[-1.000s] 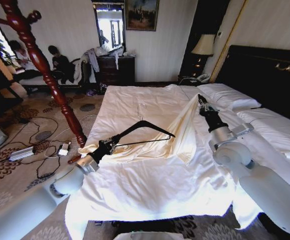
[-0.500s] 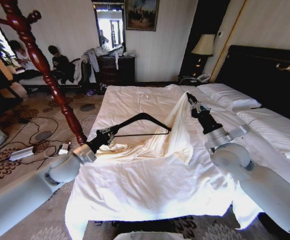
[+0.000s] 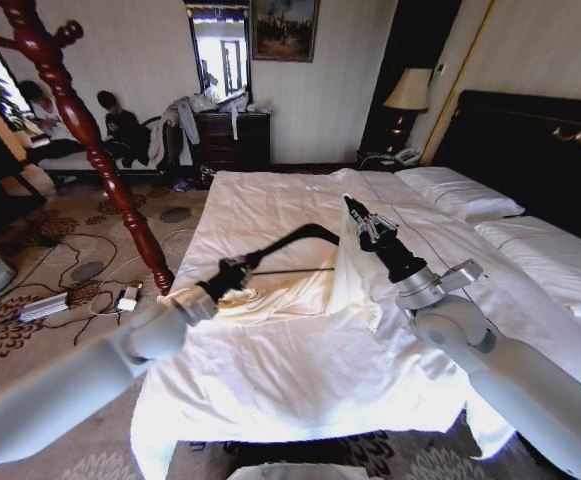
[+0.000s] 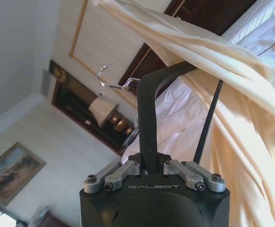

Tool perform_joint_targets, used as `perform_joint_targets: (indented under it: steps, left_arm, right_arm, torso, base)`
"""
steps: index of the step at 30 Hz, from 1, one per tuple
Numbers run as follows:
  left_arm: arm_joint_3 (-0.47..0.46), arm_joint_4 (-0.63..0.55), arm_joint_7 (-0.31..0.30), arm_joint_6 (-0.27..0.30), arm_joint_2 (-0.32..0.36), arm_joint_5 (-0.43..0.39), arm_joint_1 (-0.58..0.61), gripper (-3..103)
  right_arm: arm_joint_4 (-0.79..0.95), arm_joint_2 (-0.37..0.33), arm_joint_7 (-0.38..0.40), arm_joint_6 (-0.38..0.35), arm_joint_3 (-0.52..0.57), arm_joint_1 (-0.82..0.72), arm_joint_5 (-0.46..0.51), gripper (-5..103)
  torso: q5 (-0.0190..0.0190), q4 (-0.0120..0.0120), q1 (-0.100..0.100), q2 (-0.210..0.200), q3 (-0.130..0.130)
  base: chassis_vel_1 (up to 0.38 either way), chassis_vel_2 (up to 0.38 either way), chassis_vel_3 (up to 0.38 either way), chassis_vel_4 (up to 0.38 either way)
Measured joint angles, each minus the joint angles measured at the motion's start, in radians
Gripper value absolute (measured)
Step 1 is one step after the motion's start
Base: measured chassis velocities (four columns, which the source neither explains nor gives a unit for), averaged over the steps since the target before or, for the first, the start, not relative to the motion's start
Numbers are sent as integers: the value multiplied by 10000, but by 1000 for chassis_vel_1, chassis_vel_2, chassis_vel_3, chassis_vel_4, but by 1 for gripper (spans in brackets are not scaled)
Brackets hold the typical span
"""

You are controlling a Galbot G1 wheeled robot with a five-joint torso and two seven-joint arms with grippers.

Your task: Pick up the clothes from the bed and hang them on the clothes hanger.

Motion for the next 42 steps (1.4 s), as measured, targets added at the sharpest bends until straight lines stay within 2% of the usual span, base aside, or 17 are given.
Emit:
perform_joint_targets:
  steps: [3, 7, 9, 15, 17, 20, 21, 22, 26, 30, 34, 42]
  left_arm:
    - [503, 416, -102, -27, -520, 33, -401, 15]
    - [548, 766, -184, -161, -1012, 205, -254, 15]
    - [395, 917, -173, -279, -1382, 404, 140, 15]
    - [-43, 1124, -153, -412, -1939, 750, 862, 15]
    - [-236, 1384, -167, -478, -2412, 970, 1058, 15]
    - [-537, 1782, -261, -518, -3232, 1152, 1142, 15]
    - [-537, 1782, -261, -518, -3232, 1152, 1142, 15]
    - [-654, 1950, -307, -526, -3534, 1194, 1136, 15]
    - [-878, 2625, -510, -591, -4494, 1453, 863, 15]
    - [-948, 3021, -794, -608, -4987, 1614, 667, 15]
    - [-1055, 3187, -1129, -607, -5251, 1751, 462, 15]
    - [-1361, 3092, -1700, -534, -5089, 1440, 61, 15]
  right_arm:
    - [-142, -70, 13, 6, 37, 62, 22, 0]
    - [-155, -213, 44, 6, 21, -2, 47, 0]
    - [-213, -404, 54, 16, 22, -79, 54, 0]
    - [-377, -802, 201, 78, 172, -133, 357, 0]
    - [-285, -935, 218, 98, 138, -199, 410, 0]
    - [-87, -1065, 154, 114, 29, -308, 332, 0]
    - [-87, -1065, 154, 114, 29, -308, 332, 0]
    - [-24, -1112, 103, 123, -4, -357, 286, 0]
    - [102, -1394, -441, 269, -209, -615, -151, 0]
    - [256, -1505, -698, 312, -313, -939, -465, 0]
    - [343, -1512, -878, 353, -280, -1447, -818, 0]
    - [600, -1507, -1188, 538, -5, -1648, -749, 0]
  torso:
    - [2, 0, 0, 0, 0]
    - [0, 1, 1, 0, 0]
    - [-3, 1, 0, 0, 0]
    - [-1, 5, 0, 0, 0]
    - [-3, 4, 0, 0, 0]
    - [0, -1, 0, 0, 0]
    - [0, -1, 0, 0, 0]
    - [-1, -2, 0, 0, 0]
    - [-1, 0, 0, 0, 0]
    - [-1, 0, 0, 0, 0]
    - [-1, 0, -1, 0, 0]
    - [-3, 3, -1, 0, -1]
  base:
    - [0, 0, 0, 0]
    - [0, 0, 0, 0]
    - [0, 0, 0, 0]
    - [0, 0, 0, 0]
    - [0, 0, 0, 0]
    - [0, 0, 0, 0]
    - [0, 0, 0, 0]
    - [0, 0, 0, 0]
    - [0, 0, 0, 0]
    - [0, 0, 0, 0]
    - [0, 0, 0, 0]
    - [0, 0, 0, 0]
